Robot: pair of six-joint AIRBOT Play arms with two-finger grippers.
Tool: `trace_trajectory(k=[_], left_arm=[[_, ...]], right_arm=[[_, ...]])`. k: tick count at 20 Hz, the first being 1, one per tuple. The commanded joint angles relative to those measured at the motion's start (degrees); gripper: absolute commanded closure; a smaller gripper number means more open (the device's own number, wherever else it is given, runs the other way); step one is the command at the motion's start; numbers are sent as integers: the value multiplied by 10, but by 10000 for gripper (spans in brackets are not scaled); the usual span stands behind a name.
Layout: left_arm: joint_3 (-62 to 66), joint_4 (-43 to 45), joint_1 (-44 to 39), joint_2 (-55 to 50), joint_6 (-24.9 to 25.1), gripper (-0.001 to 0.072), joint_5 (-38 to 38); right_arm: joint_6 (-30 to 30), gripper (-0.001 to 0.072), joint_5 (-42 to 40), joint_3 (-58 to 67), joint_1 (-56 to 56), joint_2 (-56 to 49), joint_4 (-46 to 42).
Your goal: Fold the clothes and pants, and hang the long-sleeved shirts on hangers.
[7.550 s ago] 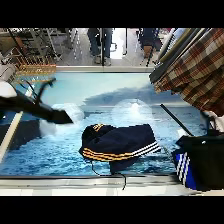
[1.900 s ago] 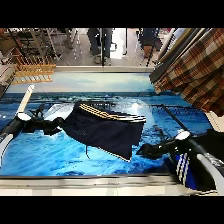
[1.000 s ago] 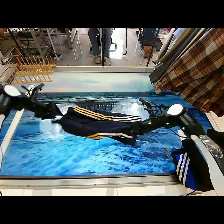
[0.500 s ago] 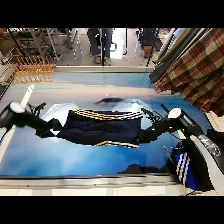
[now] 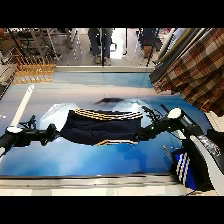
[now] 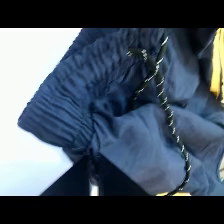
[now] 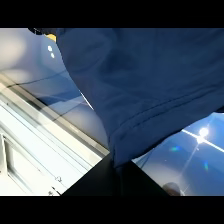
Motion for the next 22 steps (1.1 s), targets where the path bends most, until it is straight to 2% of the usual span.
trace_trajectory(k=[1, 4, 6, 8, 10, 12, 14, 16, 17, 19, 20, 21, 22], left_arm=[[4, -59, -3, -5, 92, 699, -2], [50, -43, 33, -5, 97, 699, -104], [63, -41, 45, 3, 96, 702, -125], [97, 0, 50, 31, 94, 703, -164], [164, 41, 50, 76, 72, 703, -206], [255, 42, 43, 117, 52, 703, -226], [345, 42, 9, 124, 45, 703, -210], [389, 53, -57, 95, 26, 703, -162], [391, 73, -96, 69, 14, 703, -139], [391, 185, -167, -11, -39, 698, -104], [391, 240, -188, -55, -58, 617, -99], [391, 263, -193, -89, -79, 421, -119], [391, 259, -189, -114, -79, 202, -158]], right_arm=[[-16, 695, 35, 0, 0, 0, 2], [-29, 696, 54, 2, 0, 13, 3], [-29, 696, 58, 2, 0, 17, 19], [-41, 695, 104, 2, 0, 17, 54], [-68, 695, 173, 2, 0, 28, 76], [-84, 696, 197, 2, -1, 60, 73], [-99, 696, 191, 2, -7, 85, 68], [-89, 698, 148, 1, -7, 85, 47], [-67, 698, 116, 1, -5, 81, 37], [-40, 698, 59, 1, -5, 70, 26], [-32, 698, 40, 1, -5, 66, 25], [-29, 698, 29, 1, -5, 63, 25], [-29, 698, 23, 1, -5, 59, 25]])
